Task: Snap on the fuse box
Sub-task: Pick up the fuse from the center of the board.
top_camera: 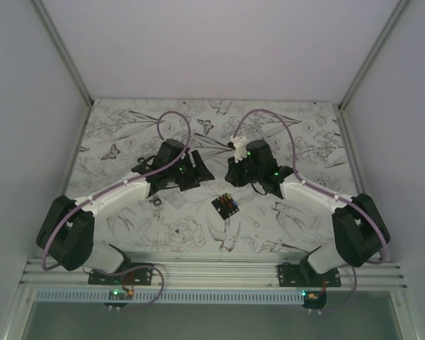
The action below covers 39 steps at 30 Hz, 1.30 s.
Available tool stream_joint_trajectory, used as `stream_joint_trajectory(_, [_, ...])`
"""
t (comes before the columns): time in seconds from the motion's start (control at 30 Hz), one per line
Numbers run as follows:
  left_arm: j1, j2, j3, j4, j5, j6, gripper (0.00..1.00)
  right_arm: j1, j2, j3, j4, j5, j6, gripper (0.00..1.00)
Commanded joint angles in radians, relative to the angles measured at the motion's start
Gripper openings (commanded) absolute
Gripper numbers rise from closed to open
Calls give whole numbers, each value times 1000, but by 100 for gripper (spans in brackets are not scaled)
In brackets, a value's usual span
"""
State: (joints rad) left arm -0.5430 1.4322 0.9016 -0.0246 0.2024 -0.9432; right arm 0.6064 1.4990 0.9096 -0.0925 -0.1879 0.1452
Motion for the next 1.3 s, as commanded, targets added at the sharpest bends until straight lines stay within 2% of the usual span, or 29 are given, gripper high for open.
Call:
stream_joint_trajectory(0.0, [5, 10, 31, 61, 57, -34, 65, 39, -44, -20, 138, -128, 3, 21])
stream_joint_trajectory(0.2, [5, 9, 19, 104, 68, -64, 48, 58, -58, -42, 231, -204, 40, 22])
stream_joint_trajectory(0.4, [5, 14, 3, 123, 65, -93, 44, 70, -46, -41, 256, -213, 53, 22])
stream_joint_trajectory(0.6, [5, 12, -23, 142, 47, -145, 36, 79, -34, -41, 286, -223, 71, 22])
stream_joint_trajectory(0.8, [3, -4, -48, 155, 26, -192, 20, 82, -10, -39, 316, -225, 91, 22])
stream_joint_trajectory(0.97, [2, -20, -60, 161, 23, -216, 0, 88, 7, -36, 345, -221, 113, 22])
stream_joint_trajectory(1.1, [2, -31, -72, 161, 15, -232, 0, 89, 16, -39, 373, -216, 135, 22])
stream_joint_trajectory(1.27, [7, -73, -107, 161, -20, -249, 0, 90, -34, -73, 402, -177, 116, 32])
